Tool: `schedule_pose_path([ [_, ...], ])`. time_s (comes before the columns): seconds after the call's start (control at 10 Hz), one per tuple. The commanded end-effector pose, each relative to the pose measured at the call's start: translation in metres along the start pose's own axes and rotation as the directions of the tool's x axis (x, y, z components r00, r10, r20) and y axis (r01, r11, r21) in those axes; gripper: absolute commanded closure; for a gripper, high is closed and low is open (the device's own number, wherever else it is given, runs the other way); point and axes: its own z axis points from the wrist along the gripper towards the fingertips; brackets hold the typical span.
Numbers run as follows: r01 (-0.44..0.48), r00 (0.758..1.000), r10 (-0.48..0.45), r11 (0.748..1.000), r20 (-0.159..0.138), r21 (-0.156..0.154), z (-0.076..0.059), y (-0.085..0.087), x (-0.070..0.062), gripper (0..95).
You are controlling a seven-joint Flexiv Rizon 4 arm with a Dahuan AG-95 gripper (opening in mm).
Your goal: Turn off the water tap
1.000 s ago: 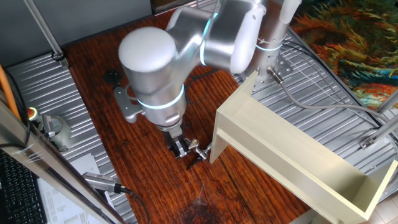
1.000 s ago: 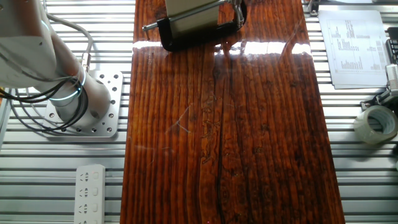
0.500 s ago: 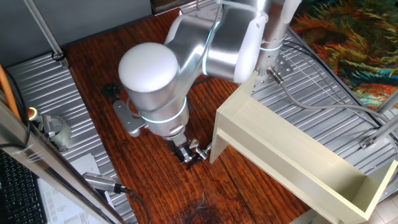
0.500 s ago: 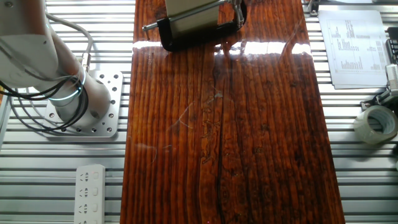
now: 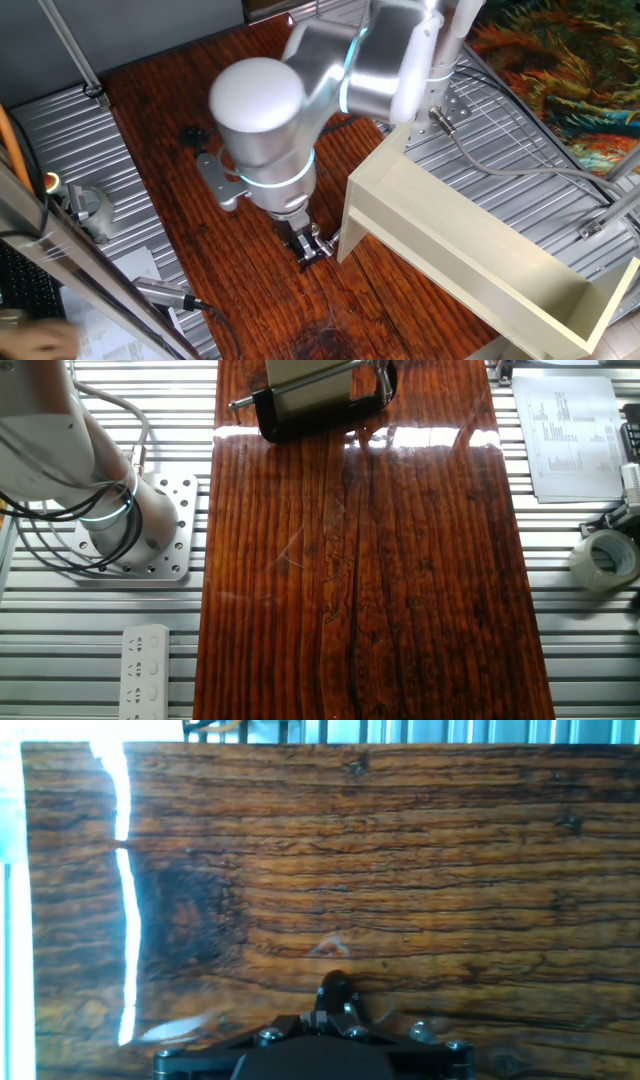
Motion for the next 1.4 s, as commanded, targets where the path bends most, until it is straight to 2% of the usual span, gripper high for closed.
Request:
schedule_pose_path([
  [0.1, 0.003, 1.0, -0.003, 1.0, 0.005, 0.003, 0.003, -0.003, -0.001, 95.0],
  [0.4, 0.044, 0.999, -0.045, 0.999, 0.024, 0.009, 0.003, -0.003, 0.0, 95.0],
  [0.5, 0.061, 0.998, -0.061, 0.998, 0.022, 0.017, 0.004, -0.004, 0.0, 95.0],
  [0.8, 0.051, 0.998, -0.053, 0.998, 0.042, 0.028, 0.011, -0.01, 0.004, 95.0],
  [0.9, 0.052, 0.998, -0.053, 0.998, 0.042, 0.027, 0.011, -0.01, 0.003, 95.0],
  [1.0, 0.044, 0.998, -0.045, 0.998, 0.04, 0.039, 0.014, -0.009, 0.004, 95.0],
  [1.2, 0.026, 0.997, -0.029, 0.999, 0.068, 0.043, 0.024, -0.005, 0.007, 95.0],
  [1.4, 0.042, 0.995, -0.046, 0.998, 0.086, 0.047, 0.027, -0.004, 0.008, 95.0],
])
